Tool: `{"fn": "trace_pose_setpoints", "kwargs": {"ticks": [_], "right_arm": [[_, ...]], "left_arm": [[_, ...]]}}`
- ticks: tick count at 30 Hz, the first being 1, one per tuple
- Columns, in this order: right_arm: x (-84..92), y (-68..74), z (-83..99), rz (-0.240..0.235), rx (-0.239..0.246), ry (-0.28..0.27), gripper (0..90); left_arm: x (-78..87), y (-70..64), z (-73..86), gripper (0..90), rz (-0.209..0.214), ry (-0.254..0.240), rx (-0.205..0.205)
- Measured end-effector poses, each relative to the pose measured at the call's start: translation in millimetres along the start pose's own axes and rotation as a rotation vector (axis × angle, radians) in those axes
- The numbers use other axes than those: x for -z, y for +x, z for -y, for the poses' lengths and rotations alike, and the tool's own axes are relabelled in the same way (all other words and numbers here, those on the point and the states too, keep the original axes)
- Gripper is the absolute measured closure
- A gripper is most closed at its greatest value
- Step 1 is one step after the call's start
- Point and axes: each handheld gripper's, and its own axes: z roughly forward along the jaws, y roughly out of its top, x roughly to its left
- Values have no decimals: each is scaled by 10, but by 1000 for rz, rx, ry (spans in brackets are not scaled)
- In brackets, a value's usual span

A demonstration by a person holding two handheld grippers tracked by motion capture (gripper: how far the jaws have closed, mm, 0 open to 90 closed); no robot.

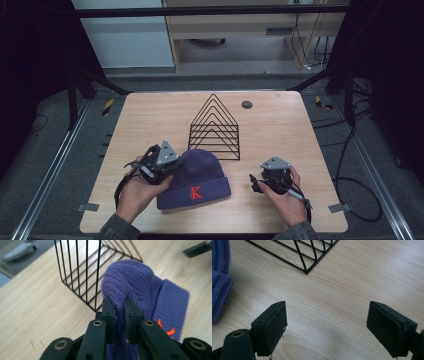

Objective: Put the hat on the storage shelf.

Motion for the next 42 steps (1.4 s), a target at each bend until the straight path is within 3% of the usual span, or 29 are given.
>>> {"fn": "trace_pose_setpoints", "kwargs": {"ticks": [10, 19, 20, 21, 24, 25, 26, 27, 28, 32, 35, 42], "right_arm": [[31, 14, -16, -4, -1, -13, 176], [127, 121, -99, -53, 25, -94, 183], [162, 181, -160, -82, 25, -122, 189], [162, 181, -160, -82, 25, -122, 189], [215, 307, -288, -142, 75, -150, 202], [250, 396, -383, -189, 105, -170, 236], [250, 396, -383, -189, 105, -170, 236], [277, 481, -476, -238, 140, -180, 292], [277, 481, -476, -238, 140, -180, 292], [288, 603, -669, -309, 191, -181, 333], [277, 636, -848, -350, 208, -175, 383], [145, 596, -1120, -415, 233, -134, 360]], "left_arm": [[200, 21, -125, 814, -8, -37, -53], [431, 112, -266, 814, -19, -80, -83], [464, 130, -287, 814, -24, -80, -93], [491, 146, -306, 814, -24, -86, -95], [588, 209, -361, 814, -21, -108, -101], [628, 233, -378, 814, -17, -120, -103], [677, 260, -400, 814, -17, -135, -100], [703, 274, -414, 813, -11, -144, -100], [736, 294, -430, 813, -5, -154, -97], [805, 350, -494, 813, 6, -165, -96], [834, 353, -554, 813, 13, -161, -118], [857, 370, -654, 812, 19, -163, -147]]}}
